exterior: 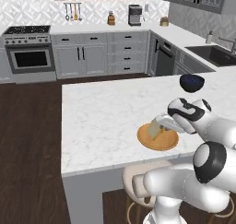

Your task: Start the toaster. Once the lever pops up, take the bread to the plate on the dining counter.

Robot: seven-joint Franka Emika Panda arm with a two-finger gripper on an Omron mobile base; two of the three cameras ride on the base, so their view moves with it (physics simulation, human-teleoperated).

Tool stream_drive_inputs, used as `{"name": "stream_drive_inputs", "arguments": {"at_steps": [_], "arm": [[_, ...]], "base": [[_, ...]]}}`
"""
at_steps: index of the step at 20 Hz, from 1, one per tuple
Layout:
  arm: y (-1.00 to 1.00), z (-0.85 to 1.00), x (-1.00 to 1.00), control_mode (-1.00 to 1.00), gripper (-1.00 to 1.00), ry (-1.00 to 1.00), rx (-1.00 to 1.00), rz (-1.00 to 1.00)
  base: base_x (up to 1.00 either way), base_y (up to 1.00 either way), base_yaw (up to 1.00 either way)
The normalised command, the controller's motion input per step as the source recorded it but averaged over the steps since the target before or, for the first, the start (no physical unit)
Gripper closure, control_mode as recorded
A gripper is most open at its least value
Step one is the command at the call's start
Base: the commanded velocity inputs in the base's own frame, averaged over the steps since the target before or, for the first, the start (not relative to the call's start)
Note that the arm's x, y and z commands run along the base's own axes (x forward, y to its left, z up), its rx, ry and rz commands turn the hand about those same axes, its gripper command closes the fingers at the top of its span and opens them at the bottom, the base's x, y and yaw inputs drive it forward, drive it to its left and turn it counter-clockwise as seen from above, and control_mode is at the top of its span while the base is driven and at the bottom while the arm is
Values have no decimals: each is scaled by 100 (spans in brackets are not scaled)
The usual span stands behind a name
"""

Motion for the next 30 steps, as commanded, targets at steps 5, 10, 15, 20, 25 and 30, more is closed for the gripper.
{"name": "stream_drive_inputs", "arguments": {"at_steps": [5, 10, 15, 20, 25, 30], "arm": [[0, -25, 2, -100, 100, 0, 0, 0], [0, -9, 7, -100, 100, 0, 0, 1], [0, 0, 0, -100, -100, -4, 0, 0], [0, 0, -11, -100, -100, -6, -1, -5], [-22, 2, -24, -100, -100, -1, -4, -17], [-9, 32, -6, -100, -100, 2, -10, -23]], "base": [[0, 0, 0], [0, 0, 0], [0, 0, 0], [0, 0, 0], [0, 0, 0], [0, 0, 0]]}}
